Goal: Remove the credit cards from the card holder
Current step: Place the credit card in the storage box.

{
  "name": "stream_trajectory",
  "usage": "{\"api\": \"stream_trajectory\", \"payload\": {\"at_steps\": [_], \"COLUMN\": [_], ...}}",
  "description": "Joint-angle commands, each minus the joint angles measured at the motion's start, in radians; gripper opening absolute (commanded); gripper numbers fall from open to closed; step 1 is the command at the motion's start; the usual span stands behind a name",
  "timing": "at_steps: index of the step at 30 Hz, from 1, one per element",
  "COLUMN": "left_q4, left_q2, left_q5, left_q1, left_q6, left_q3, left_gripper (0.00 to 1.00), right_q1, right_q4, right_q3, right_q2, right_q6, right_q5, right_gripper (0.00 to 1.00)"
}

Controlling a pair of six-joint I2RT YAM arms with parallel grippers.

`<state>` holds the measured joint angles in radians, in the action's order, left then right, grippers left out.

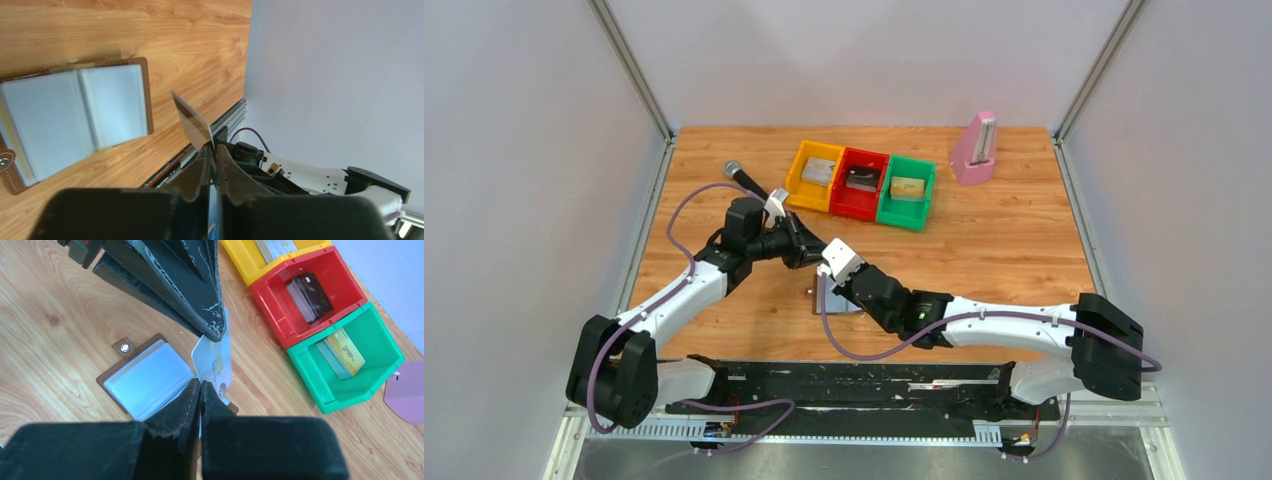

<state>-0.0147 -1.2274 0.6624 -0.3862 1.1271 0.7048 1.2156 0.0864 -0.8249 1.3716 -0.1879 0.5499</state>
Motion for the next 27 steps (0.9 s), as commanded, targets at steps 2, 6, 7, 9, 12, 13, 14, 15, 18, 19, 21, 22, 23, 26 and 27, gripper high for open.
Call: {"api": "stream_trajectory", "payload": {"at_steps": [2,6,7,9,12,13,14,15,18,19,21,22,23,26,27], "left_q4": [-0.043,0.002,0.008,0.023,0.045,0.05,0.064,0.069,0.078,0.089,0.106,0.113,0.124,0.152,0.187], "left_q2": [-0.004,-0.034,-0.046,-0.06,-0.078,-0.083,-0.083,-0.08,-0.077,-0.078,-0.085,-0.087,-0.088,-0.089,-0.09], "left_q5": [0.035,0.043,0.047,0.061,0.098,0.104,0.109,0.112,0.122,0.128,0.135,0.135,0.135,0.122,0.101], "left_q1": [0.0,0.0,0.0,0.001,0.0,0.0,0.0,-0.001,0.0,0.0,0.0,0.0,0.0,0.0,0.0], "left_q6": [-0.055,-0.183,-0.206,-0.267,-0.36,-0.376,-0.405,-0.416,-0.455,-0.469,-0.49,-0.495,-0.506,-0.53,-0.549], "left_q3": [-0.002,0.029,0.038,0.043,0.052,0.055,0.061,0.062,0.072,0.08,0.093,0.098,0.106,0.125,0.144], "left_gripper": [0.01,0.0,0.0,0.0,0.0,0.0,0.0,0.0,0.0,0.0,0.0,0.0,0.0,0.0,0.0], "right_q1": [0.007,-0.009,-0.019,-0.051,-0.118,-0.145,-0.177,-0.209,-0.306,-0.324,-0.343,-0.349,-0.351,-0.355,-0.355], "right_q4": [-0.026,-0.105,-0.122,-0.128,-0.126,-0.129,-0.132,-0.138,-0.159,-0.162,-0.168,-0.173,-0.179,-0.19,-0.192], "right_q3": [-0.059,-0.044,-0.033,0.0,0.065,0.081,0.094,0.104,0.117,0.118,0.116,0.113,0.109,0.103,0.102], "right_q2": [0.01,-0.043,-0.07,-0.139,-0.249,-0.291,-0.317,-0.342,-0.4,-0.415,-0.43,-0.431,-0.43,-0.417,-0.415], "right_q6": [0.067,0.174,0.198,0.247,0.286,0.298,0.312,0.329,0.375,0.385,0.398,0.403,0.405,0.42,0.43], "right_q5": [0.036,-0.016,-0.049,-0.17,-0.32,-0.35,-0.383,-0.417,-0.526,-0.561,-0.588,-0.595,-0.601,-0.609,-0.604], "right_gripper": [0.09,0.32,0.36,0.45,0.59,0.63,0.66,0.68,0.69,0.69,0.69,0.69,0.69,0.71,0.73]}}
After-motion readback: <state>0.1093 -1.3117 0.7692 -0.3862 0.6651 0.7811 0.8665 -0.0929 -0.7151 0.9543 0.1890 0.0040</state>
